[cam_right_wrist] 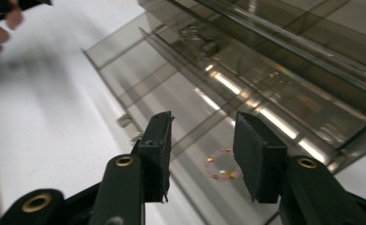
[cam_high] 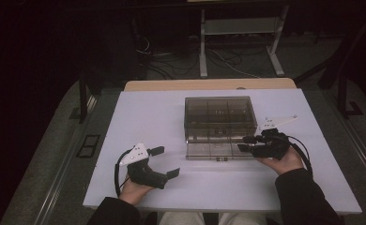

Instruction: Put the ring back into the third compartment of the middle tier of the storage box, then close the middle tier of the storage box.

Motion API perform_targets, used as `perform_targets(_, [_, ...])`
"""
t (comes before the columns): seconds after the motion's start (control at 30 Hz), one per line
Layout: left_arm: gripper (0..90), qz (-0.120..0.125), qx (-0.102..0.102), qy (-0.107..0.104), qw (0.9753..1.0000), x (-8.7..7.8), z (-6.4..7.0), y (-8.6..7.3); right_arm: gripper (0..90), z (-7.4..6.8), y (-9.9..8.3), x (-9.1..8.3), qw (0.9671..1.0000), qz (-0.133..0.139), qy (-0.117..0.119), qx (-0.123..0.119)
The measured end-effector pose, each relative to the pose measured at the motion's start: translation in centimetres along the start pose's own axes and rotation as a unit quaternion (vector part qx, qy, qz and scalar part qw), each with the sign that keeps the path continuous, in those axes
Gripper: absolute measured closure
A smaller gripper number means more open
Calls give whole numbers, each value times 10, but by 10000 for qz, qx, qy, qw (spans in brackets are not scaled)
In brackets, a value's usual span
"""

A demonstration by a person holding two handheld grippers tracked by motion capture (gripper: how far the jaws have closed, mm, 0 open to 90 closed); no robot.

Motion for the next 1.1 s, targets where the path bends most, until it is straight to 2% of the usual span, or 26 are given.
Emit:
perform_targets(0.27, [0,19,-11,8,10000,0,0,0,550,-18,-2,-5,9997,15,234,-75])
perform_targets(0.53, [0,29,-14,9,10000,-1,0,0,559,-25,-4,-7,9994,21,340,-76])
perform_targets(0.87, [0,34,-8,10,10000,-1,0,0,582,-39,-8,3,9983,-145,536,-185])
perform_targets(1.1, [0,30,-15,16,10000,-1,0,0,591,-41,-8,4,9979,-159,588,-208])
Point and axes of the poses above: each handheld gripper's, and its own axes: x roughly forward along the jaws, y roughly out of its top, z roughly to its right, the point moved 3 cm from there along x, roughly forward along the jaws
